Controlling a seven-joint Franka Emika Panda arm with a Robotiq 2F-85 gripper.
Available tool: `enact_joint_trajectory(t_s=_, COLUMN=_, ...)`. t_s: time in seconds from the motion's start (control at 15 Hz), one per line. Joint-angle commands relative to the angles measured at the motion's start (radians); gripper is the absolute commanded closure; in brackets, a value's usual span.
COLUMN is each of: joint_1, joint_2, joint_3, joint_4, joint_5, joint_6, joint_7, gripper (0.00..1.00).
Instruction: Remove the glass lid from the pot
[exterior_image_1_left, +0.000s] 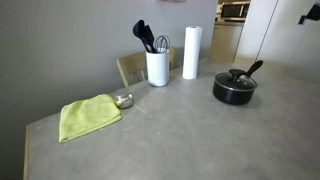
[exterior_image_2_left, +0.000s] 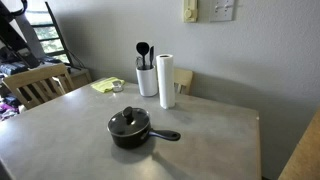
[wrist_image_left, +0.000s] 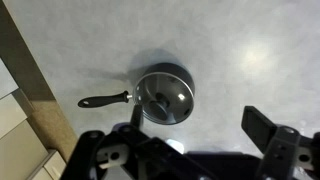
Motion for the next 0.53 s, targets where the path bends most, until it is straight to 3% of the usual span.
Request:
enact_joint_trajectory(t_s=0.0, joint_1=0.016, joint_2=0.002, joint_3=-0.014, joint_4=0.003, joint_5=-0.01, joint_6=-0.005, joint_7=0.008, gripper=0.0)
enact_joint_trajectory(t_s=0.33, joint_1=-0.027, joint_2=0.101, joint_3=-0.045, joint_4=0.034, joint_5=-0.038, joint_6=0.032, joint_7=0.012, gripper=0.0)
enact_joint_trajectory(t_s=0.47, joint_1=-0.019, joint_2=0.189, joint_3=-0.092, joint_4=0.07, joint_5=-0.022, joint_6=0.024, joint_7=-0.051, gripper=0.0)
